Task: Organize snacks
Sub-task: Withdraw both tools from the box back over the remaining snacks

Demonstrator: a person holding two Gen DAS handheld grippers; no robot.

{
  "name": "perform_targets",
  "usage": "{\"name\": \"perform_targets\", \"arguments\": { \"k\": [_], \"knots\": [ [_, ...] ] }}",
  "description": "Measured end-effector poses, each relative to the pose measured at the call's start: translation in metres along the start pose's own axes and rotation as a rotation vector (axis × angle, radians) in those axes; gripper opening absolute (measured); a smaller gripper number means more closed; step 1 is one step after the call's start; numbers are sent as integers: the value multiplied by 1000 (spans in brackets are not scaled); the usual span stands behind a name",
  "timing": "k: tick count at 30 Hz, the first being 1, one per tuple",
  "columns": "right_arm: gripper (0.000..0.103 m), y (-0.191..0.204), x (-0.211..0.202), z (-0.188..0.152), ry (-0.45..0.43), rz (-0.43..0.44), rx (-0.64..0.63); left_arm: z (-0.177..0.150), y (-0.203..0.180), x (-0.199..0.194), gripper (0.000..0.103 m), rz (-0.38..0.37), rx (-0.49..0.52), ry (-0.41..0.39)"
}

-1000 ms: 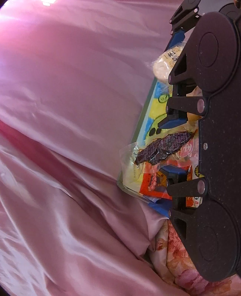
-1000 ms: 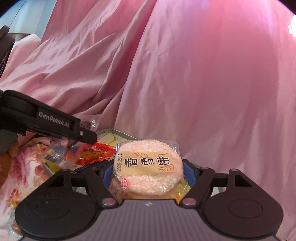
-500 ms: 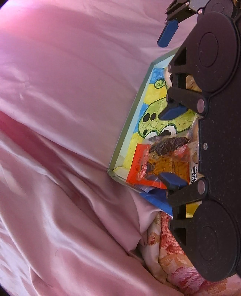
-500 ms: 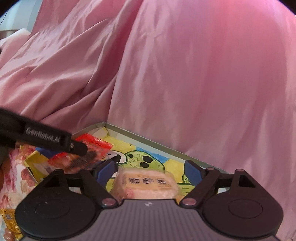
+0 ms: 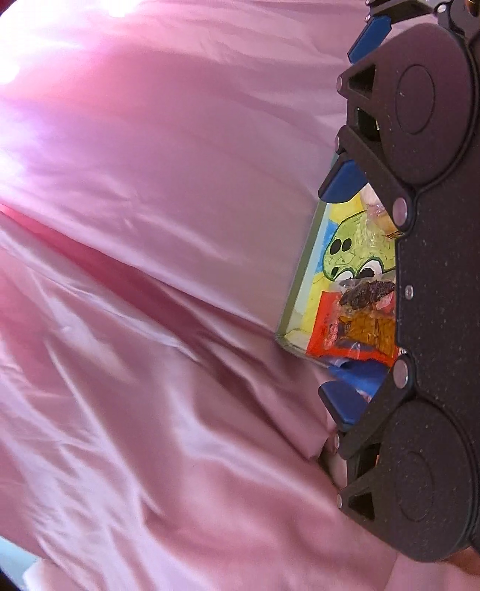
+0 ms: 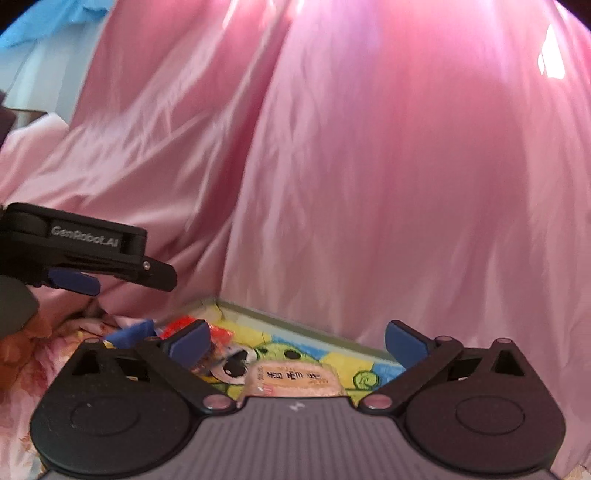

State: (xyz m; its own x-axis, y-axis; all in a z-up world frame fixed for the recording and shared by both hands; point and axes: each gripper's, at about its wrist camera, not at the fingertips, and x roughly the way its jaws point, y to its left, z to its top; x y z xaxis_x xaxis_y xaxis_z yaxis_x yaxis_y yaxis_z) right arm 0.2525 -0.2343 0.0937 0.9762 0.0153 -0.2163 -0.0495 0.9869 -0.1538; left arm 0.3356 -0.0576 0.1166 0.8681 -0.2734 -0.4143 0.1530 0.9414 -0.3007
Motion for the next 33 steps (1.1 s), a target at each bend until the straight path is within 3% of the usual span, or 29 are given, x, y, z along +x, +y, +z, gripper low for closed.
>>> {"name": "perform_targets", "arguments": {
  "k": [6,18,33],
  "knots": [
    [103,12,-45,-6,-78,-4,17,-11,5,-44,102,6,46,-65],
    [103,36,-109,-20,-84,35,54,-51,21,-113,102,35,57,-102],
    [103,67,-154,-51,2,70,43,-118,49,-166,102,82,114,-69]
  ]
}}
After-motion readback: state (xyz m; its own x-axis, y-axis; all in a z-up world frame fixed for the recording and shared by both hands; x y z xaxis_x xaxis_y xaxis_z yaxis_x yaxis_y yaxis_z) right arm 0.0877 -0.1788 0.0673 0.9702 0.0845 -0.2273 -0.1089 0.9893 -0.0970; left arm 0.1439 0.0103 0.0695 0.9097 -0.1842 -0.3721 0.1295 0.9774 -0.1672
